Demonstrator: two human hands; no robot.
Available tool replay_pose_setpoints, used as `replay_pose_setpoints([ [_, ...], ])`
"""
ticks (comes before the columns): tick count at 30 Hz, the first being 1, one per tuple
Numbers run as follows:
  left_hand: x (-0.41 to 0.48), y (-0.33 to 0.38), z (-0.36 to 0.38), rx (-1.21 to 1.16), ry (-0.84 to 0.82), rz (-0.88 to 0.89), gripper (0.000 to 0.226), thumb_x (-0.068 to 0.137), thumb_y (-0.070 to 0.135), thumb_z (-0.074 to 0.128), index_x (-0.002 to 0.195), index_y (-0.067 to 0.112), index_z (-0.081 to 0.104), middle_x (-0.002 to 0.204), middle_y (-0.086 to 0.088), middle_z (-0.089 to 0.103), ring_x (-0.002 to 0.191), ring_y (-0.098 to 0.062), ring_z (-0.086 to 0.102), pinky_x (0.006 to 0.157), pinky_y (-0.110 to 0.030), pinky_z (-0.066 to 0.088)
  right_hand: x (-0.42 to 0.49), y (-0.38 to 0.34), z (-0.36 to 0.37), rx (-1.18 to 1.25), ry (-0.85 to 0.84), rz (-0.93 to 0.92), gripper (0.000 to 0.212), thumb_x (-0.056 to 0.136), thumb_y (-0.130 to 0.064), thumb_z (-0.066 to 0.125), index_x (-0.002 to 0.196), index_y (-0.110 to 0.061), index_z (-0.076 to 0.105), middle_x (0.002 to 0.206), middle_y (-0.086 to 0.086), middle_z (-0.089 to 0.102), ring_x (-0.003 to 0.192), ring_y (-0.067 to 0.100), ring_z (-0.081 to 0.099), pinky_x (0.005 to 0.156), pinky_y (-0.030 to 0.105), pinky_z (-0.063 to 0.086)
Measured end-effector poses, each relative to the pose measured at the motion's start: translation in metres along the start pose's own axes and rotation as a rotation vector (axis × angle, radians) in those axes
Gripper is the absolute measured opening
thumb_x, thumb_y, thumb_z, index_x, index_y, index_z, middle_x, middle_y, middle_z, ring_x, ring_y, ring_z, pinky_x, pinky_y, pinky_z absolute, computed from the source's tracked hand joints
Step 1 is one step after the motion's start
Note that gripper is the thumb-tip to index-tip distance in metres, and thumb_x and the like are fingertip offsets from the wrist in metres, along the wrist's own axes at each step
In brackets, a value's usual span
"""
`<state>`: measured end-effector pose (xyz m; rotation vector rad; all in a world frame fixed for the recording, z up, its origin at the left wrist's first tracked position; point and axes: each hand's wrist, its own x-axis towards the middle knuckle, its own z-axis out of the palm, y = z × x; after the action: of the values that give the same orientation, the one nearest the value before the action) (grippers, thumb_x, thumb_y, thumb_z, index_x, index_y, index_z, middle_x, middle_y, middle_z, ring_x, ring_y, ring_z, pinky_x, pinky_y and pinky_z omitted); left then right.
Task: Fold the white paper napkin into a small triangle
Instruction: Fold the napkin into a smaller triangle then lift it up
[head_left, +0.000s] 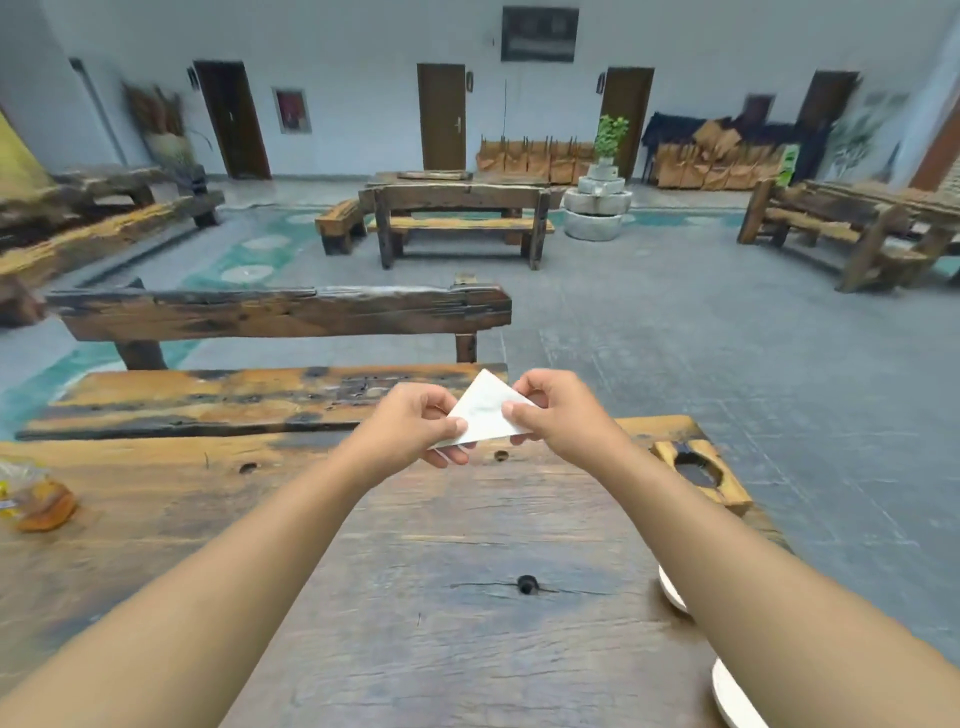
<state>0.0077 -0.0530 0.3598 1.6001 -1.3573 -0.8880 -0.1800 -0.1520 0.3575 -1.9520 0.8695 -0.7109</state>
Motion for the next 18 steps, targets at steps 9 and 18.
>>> replay_pose_setpoints([
  [9, -0.015, 0.086, -0.032, -0.015, 0.112, 0.183, 0.007, 0.092, 0.007, 0.066, 0.085, 0.006, 0.064, 0.073, -0.01, 0.072, 0.066, -0.026, 0.073, 0.058, -0.034, 0.059, -0.004, -0.086, -0.043, 0.058, 0.088, -0.146, 0.013, 0.092, -0.01, 0.065, 0.08, -0.009, 0.061, 0.071, 0.006, 0.068, 0.052, 0.008, 0.065, 0.048, 0.02, 0.046],
  [18, -0.037, 0.12, -0.058, 0.037, 0.171, 0.258, 0.013, 0.094, 0.019, 0.066, 0.091, 0.006, 0.068, 0.08, -0.009, 0.076, 0.074, -0.026, 0.075, 0.06, -0.029, 0.06, -0.009, -0.13, -0.049, 0.054, 0.115, -0.251, 0.013, 0.093, -0.016, 0.065, 0.08, -0.013, 0.062, 0.068, 0.001, 0.069, 0.055, 0.01, 0.065, 0.05, 0.02, 0.046],
])
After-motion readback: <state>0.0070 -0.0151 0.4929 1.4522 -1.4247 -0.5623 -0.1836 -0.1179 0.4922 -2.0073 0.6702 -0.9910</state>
